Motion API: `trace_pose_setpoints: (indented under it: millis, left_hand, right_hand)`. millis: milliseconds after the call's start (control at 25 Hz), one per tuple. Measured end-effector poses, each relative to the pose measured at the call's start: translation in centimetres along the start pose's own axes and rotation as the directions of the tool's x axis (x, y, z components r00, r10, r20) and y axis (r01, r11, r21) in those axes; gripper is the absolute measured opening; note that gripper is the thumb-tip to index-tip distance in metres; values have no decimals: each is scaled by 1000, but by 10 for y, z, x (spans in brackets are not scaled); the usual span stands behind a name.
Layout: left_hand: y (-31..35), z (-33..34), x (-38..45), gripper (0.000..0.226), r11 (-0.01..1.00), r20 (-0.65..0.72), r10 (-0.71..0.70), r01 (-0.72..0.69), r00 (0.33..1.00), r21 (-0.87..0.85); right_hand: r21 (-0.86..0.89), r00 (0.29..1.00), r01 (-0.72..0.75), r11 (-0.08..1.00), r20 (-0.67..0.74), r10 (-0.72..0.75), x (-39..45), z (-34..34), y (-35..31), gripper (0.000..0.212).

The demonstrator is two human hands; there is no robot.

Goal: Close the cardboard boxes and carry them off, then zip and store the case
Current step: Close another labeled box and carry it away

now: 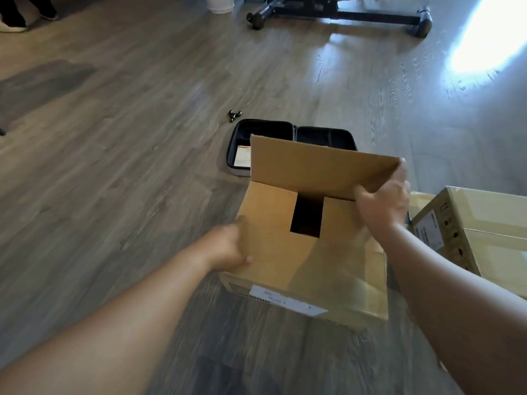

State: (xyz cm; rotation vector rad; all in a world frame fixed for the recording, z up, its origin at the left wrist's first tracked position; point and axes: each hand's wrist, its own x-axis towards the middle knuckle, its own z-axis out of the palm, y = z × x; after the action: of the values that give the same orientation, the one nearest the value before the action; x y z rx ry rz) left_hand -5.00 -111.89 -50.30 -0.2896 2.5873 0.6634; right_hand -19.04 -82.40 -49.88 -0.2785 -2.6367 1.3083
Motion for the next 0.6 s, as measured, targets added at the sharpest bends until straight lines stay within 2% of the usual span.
trace_pose_setpoints:
  millis: [40,120,200,280,400,520,600]
  left_hand:
    - [4,1,2,103,999,-4,5,-6,1000,-41]
    - [14,5,7,114,994,-50,-11,6,999,-106]
    - [26,10,10,134,985,-150,-122,102,981,-136]
    - [34,14,14,145,977,-233,-166,127,958,-172]
    - [38,13,22,128,985,-228,-32,-7,973,-170]
    - [42,12,32,96,982,-185,-19,-17,982,-190]
    - [46,16,36,91,976,-222,-33,-17,974,-216]
  right_hand:
    - [59,1000,20,998,-15,-19,-2,-2,1,90]
    - [128,999,47,991,-12,-46,-9,-6,9,64]
    - [58,996,77,995,41,-79,-16,-12,26,44]
    - [-112,973,180,977,170,-159,-21,-17,45,44]
    - [-338,945,220,915,307,-114,-27,-17,58,53]
    - [-422,939,186,887,343,-34,-34,-13,54,60]
    - [-426,935,174,888,355,-13,-35,-12,51,64]
